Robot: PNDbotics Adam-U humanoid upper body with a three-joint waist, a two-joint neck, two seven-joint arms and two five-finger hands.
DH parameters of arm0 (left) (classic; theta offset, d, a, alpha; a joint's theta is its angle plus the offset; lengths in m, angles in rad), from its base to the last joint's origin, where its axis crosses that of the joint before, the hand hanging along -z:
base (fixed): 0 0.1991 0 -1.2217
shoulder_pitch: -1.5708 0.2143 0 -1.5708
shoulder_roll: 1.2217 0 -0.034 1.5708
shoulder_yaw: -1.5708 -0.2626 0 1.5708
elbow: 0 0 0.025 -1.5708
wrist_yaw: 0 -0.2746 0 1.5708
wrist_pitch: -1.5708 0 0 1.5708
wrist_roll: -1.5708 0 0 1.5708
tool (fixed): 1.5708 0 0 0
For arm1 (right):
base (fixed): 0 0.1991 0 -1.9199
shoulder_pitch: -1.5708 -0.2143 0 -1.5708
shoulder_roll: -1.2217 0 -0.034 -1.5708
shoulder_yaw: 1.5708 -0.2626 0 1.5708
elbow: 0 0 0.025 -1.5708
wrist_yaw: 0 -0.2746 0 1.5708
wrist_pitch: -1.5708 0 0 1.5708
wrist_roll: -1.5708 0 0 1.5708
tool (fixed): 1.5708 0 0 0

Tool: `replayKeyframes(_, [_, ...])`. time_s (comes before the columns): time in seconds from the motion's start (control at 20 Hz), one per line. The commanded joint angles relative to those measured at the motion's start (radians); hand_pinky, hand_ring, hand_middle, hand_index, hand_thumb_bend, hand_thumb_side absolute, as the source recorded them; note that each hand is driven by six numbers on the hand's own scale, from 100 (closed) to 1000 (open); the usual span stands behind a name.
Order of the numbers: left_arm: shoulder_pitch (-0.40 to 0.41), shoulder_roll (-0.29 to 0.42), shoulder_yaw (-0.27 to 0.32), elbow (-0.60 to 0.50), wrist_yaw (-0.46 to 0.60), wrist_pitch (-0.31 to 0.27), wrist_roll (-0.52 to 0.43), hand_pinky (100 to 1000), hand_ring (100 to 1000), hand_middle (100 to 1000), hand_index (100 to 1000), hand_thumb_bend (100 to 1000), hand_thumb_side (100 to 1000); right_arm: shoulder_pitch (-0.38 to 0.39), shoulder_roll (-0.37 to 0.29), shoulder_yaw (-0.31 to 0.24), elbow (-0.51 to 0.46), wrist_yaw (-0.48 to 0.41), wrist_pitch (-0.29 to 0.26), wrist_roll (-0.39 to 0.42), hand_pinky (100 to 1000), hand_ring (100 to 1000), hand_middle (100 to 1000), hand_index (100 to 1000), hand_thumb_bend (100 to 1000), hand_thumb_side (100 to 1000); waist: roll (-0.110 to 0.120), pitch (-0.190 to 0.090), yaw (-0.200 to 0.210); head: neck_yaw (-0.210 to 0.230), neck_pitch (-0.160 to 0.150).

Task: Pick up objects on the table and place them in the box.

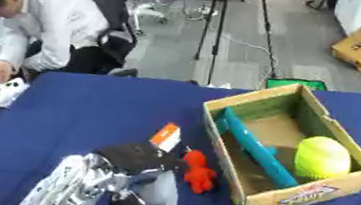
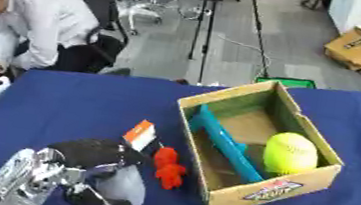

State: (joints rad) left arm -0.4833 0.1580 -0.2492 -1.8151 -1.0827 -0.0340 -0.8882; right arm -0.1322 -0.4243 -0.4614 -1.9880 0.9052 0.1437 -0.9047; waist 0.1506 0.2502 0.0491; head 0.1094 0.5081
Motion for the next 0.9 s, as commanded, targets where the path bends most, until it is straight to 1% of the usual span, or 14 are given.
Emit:
replayKeyframes(0.05, [-0.028, 0.009, 0.009, -0.028, 0.008, -0.002, -0.012, 100, 301, 627, 1000, 123, 166, -0.005, -0.035, -0.009, -0.012, -0.003, 0.004, -0.002, 839, 827, 690, 698, 100, 756, -0.006, -0.021, 0.003, -0.002, -0.007])
replayKeyframes(0.35, [-0.069, 0.011, 0.006, -0.03, 0.021, -0.011, -0.019, 100, 298, 620, 1000, 131, 164, -0.003, -0.039, -0.01, -0.012, -0.003, 0.006, -0.002, 839, 827, 690, 698, 100, 754, -0.001, -0.029, 0.008, -0.005, -0.005])
replayKeyframes(0.9, [-0.145, -0.008, 0.008, -0.026, 0.044, -0.017, -0.019, 100, 290, 571, 1000, 119, 155, 0.003, -0.044, -0.01, -0.012, -0.002, 0.01, -0.002, 838, 827, 690, 698, 100, 747, 0.008, -0.042, 0.016, -0.013, -0.003])
